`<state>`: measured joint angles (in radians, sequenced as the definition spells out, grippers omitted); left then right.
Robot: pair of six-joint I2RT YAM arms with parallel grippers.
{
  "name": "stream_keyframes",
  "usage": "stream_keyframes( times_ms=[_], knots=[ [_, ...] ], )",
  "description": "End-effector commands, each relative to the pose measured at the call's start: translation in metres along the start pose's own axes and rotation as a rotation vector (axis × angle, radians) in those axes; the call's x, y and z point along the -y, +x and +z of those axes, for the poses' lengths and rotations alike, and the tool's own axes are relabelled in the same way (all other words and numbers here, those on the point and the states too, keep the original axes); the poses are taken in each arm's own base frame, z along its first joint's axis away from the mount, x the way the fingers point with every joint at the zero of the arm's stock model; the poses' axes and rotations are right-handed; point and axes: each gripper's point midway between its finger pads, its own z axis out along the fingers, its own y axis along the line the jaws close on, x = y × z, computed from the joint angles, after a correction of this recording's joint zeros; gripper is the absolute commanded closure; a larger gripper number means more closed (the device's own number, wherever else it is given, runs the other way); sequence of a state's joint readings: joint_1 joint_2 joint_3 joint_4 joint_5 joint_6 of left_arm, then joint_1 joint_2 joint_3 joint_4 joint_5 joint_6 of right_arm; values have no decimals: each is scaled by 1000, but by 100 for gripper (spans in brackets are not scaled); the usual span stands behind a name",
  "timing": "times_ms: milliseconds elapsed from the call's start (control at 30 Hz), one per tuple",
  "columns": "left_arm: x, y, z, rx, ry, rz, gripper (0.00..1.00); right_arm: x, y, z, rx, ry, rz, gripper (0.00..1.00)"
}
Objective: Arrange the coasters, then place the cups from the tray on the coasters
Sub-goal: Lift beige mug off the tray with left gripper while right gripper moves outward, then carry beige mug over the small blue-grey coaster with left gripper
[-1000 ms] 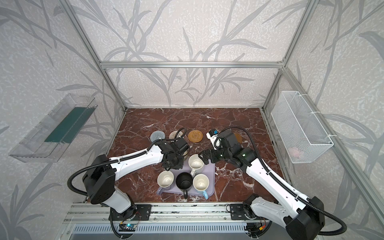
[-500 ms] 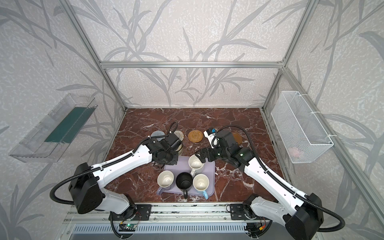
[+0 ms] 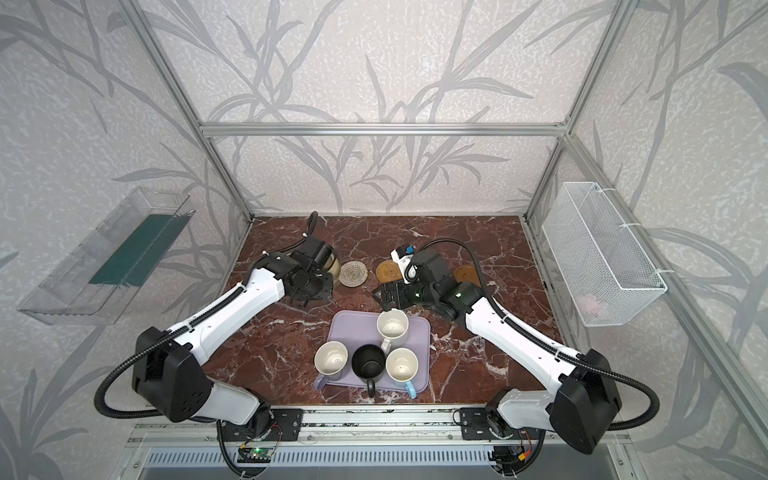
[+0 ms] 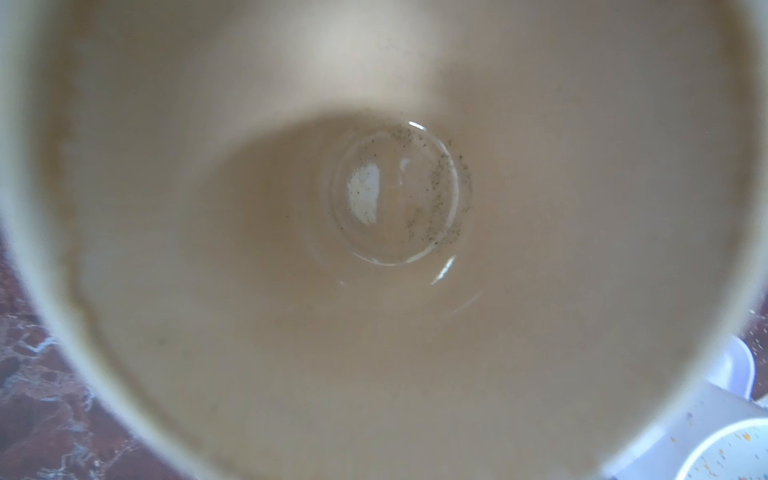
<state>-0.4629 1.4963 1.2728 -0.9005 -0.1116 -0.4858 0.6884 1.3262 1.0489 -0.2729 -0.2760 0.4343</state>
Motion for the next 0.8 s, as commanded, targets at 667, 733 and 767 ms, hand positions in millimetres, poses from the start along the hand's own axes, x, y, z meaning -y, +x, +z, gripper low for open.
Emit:
stream_keyframes(
  times_ms=[667, 733, 767],
  knots=[
    [-58, -101, 70, 66, -144, -18, 100, -17, -66, 109, -13, -70, 77, 1],
    [-61, -100, 79, 57, -152, -31, 100, -17, -66, 115, -17, -76, 79, 1],
    [-62, -100, 82, 59, -156, -32, 100, -17, -66, 117, -18, -77, 80, 1]
  ],
)
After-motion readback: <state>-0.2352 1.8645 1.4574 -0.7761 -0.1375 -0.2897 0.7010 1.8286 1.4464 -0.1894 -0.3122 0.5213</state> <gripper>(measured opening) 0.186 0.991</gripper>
